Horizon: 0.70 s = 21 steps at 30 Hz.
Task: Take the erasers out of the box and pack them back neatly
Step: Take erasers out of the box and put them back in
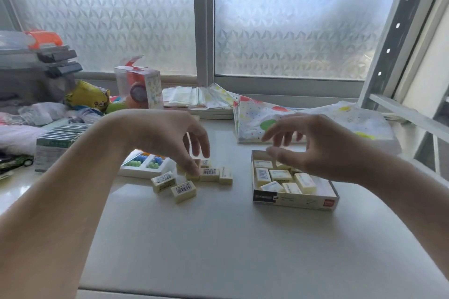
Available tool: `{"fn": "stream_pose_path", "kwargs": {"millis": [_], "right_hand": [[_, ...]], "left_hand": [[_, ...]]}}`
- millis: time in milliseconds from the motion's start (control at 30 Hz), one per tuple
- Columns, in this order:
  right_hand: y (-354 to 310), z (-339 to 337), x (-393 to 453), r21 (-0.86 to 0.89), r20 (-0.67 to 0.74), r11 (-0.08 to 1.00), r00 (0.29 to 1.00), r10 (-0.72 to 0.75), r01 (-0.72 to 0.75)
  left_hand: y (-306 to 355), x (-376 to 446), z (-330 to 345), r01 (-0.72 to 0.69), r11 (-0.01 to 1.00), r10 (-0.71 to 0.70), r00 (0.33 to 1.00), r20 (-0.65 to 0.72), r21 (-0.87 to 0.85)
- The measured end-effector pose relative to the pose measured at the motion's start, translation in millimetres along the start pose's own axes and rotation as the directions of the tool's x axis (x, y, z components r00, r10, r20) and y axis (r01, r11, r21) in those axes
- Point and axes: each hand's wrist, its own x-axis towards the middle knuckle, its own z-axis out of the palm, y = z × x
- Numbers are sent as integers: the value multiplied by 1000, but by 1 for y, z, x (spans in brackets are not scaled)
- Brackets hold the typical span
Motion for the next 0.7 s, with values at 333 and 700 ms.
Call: {"fn": "stream_pose_path", "kwargs": {"millis": [333, 700], "right_hand": [[-27, 57, 24, 23, 183, 1000, 983, 5, -9], [-1, -4, 22, 312, 93, 949, 996, 10, -38]], "left_hand": [[8, 0, 4, 42, 998, -43, 999, 32, 49], [17, -2, 5, -83, 996, 75, 978, -193, -32]]}}
